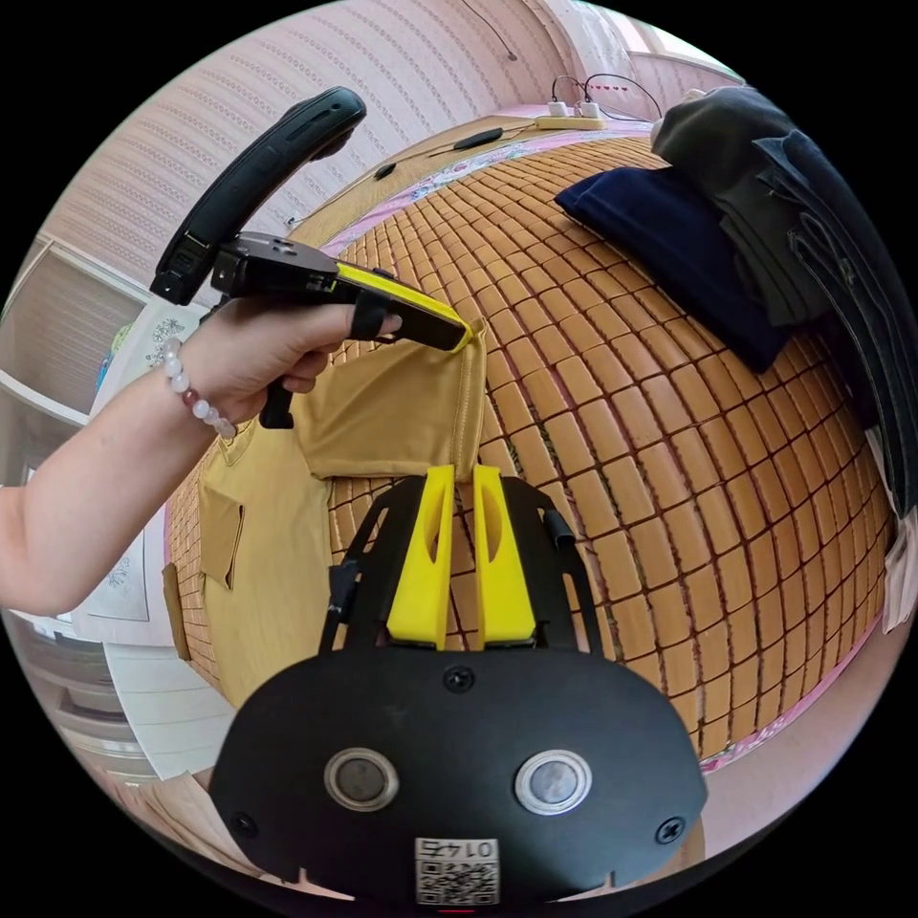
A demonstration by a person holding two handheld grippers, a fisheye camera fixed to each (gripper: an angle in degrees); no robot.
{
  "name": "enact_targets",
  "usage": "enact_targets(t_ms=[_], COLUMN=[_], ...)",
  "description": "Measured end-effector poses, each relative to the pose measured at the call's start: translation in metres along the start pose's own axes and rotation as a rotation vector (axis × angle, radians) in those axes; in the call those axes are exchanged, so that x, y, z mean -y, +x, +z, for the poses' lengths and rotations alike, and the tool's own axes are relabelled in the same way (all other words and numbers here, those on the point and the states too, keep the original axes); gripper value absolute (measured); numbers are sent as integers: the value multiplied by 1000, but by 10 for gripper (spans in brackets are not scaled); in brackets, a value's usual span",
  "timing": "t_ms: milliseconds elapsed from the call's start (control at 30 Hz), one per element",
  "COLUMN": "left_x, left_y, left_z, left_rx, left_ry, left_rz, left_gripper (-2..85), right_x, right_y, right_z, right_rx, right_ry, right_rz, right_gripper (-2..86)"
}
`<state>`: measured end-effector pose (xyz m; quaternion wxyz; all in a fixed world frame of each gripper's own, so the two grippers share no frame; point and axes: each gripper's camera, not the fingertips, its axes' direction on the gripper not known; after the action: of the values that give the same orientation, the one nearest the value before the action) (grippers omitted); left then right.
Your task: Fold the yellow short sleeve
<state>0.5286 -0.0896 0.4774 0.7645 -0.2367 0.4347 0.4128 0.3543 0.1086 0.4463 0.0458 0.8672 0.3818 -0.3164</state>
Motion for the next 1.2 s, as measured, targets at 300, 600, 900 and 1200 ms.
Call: enact_targets(t_ms=[300,600,900,1200], left_x=[-24,-169,-385,-496], left_y=[-17,-87,-107,-118], left_z=[-14,-121,-146,-132], left_rx=[-55,-64,-134,-240], left_ry=[60,466,393,322], left_rz=[-72,-416,-688,-903], left_gripper=[-9,-10,0,43], right_x=[1,33,2,26], right_y=[7,-37,-157,-210], right_z=[4,-38,19,70], right_rx=[9,238,459,207], right_ry=[15,204,-201,-339], right_rz=[11,-189,-593,-672], right_gripper=[15,4,6,47])
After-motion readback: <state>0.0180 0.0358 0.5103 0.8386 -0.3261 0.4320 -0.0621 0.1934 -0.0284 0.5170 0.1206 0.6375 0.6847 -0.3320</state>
